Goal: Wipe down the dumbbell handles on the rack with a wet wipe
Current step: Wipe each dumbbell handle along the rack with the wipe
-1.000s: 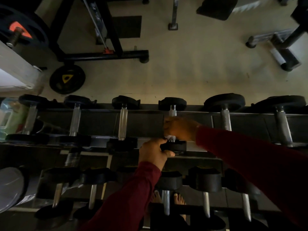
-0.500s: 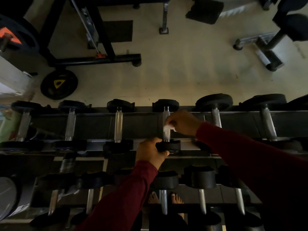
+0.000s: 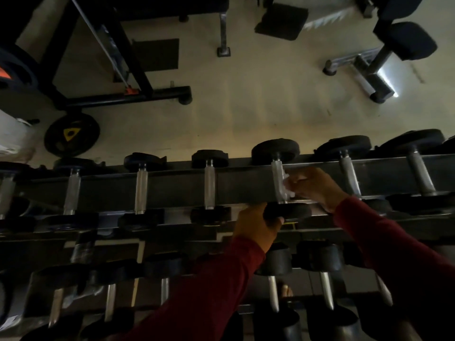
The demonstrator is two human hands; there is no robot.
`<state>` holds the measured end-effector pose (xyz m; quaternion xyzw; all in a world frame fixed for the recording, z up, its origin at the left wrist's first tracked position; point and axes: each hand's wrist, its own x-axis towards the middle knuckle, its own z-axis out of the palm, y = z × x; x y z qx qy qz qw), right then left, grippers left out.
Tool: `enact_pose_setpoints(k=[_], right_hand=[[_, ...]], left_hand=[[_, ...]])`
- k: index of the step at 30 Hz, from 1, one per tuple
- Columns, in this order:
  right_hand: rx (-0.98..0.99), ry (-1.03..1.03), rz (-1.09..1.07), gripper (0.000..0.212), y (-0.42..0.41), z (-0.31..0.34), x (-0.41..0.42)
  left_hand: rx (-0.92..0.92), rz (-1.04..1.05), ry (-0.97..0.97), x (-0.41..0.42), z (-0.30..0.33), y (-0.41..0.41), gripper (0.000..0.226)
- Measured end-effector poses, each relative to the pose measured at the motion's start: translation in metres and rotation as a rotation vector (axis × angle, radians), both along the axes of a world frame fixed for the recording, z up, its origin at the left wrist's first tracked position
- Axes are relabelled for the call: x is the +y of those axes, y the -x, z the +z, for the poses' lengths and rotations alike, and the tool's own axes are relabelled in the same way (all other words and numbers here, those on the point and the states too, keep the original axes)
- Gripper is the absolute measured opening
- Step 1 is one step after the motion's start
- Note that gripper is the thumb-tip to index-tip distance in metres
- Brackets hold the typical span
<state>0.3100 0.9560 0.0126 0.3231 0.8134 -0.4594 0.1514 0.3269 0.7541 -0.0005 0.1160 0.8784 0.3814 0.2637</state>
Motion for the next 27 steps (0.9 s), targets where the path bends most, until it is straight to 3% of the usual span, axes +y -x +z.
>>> enact_pose_setpoints(k=[1,3,12,14,18,23,27], right_hand=[[-0.012,-0.147,0.074,0.017,-0.005,-0.001,0.009],[-0.031,-0.209,0.172,0.022,-0.015,-0.005,0.021],[-0.037,-0.236,0.342,0.019,0.000,-0.041,0.018],[-0.060,-0.250,0.395,0.009,0.002,-0.046,0.022],[-0.074,-0.237,0.497,0.023,0.006,-0.050,0.029],[-0.013,-0.167,0.442,0.014,0.008,-0.047,0.032],[-0.079,-0.175,0.494,0.024,0.005,-0.053,0.031]], left_hand=[[-0.015,0.039,0.024,0.013,0.000,-0.004,0.037],[-0.012,0.123,0.122,0.034,0.000,-0.009,0.039],[-0.039,0.357,0.265,0.058,0.008,-0.016,0.033],[-0.035,0.374,0.281,0.061,0.010,-0.016,0.033],[-0.058,0.389,0.309,0.061,0.012,-0.012,0.038],[-0.061,0.411,0.312,0.064,0.014,-0.014,0.040],[-0.069,0.423,0.291,0.065,0.016,-0.015,0.033]])
